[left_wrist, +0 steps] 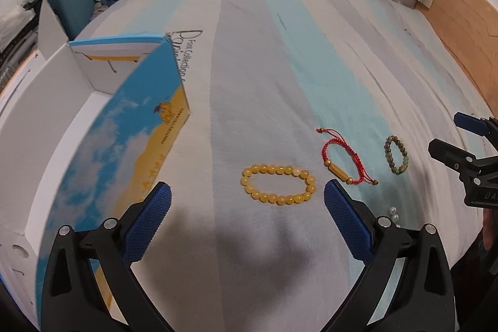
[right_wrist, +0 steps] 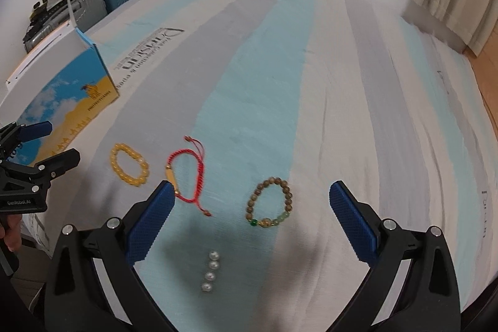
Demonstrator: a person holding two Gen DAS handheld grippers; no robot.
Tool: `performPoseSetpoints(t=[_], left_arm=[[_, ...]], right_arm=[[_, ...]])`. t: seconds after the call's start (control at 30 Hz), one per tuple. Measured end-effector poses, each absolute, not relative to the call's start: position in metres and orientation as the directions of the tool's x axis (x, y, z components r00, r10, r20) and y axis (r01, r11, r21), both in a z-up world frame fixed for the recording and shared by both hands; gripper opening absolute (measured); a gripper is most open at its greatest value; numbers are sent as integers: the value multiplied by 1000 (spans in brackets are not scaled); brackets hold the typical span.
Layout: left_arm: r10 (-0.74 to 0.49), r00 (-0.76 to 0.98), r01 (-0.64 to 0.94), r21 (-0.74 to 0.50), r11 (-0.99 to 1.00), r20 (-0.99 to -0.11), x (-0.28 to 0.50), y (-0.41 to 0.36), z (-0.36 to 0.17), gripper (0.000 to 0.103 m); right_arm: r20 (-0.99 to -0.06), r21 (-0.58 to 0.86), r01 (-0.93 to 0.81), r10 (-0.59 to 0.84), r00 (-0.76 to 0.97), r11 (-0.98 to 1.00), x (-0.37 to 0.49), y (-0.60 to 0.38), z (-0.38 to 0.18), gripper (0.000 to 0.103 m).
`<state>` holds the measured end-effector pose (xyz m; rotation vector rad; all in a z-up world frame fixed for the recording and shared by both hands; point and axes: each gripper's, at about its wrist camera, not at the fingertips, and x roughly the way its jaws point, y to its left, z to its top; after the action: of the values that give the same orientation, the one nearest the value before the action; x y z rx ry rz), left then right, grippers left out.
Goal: Organize jewelry
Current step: 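Move both tools back over the remaining bracelets on the bed, then grasp the yellow bead bracelet with the left tool while the right tool grasps the brown wooden bead bracelet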
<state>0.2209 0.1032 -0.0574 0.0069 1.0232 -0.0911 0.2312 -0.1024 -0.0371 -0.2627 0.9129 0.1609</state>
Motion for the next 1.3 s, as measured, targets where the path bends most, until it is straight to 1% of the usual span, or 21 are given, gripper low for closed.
performPoseSetpoints(t=[0.1,0.43,0.67,0.9,1.03,1.13,1.17,1.2,1.23,1.3], left_arm=[[-88,512,85,-52,995,-854,224,101,-65,96],[-90,474,103,-46,994,-876,240,94,-103,96],[-85,455,108,-40,993,-886,250,90,-122,93],[-79,444,119,-29,993,-893,259,83,-141,82],[-66,462,134,-3,991,-884,261,78,-146,80],[-69,464,143,-3,990,-883,262,78,-146,74],[-71,463,146,-3,989,-884,261,78,-146,69],[-73,462,149,-4,989,-884,264,75,-146,64],[-78,461,156,-6,988,-884,263,74,-145,61],[-84,458,165,-9,986,-885,261,74,-143,48]], right_arm=[[-806,-153,-238,18,591,959,237,-109,-46,96],[-835,-160,-217,-15,550,963,256,-120,-79,96],[-852,-152,-207,-22,524,967,267,-126,-97,96],[-870,-150,-199,-34,491,968,276,-130,-120,95],[-884,-140,-198,-32,467,970,279,-133,-132,91],[-888,-119,-194,-17,459,974,280,-136,-137,89],[-889,-110,-191,-11,457,975,280,-137,-138,88],[-890,-104,-188,-7,456,977,280,-138,-138,86],[-890,-99,-188,-3,456,977,280,-139,-138,84],[-890,-95,-191,2,455,977,279,-139,-136,74]])
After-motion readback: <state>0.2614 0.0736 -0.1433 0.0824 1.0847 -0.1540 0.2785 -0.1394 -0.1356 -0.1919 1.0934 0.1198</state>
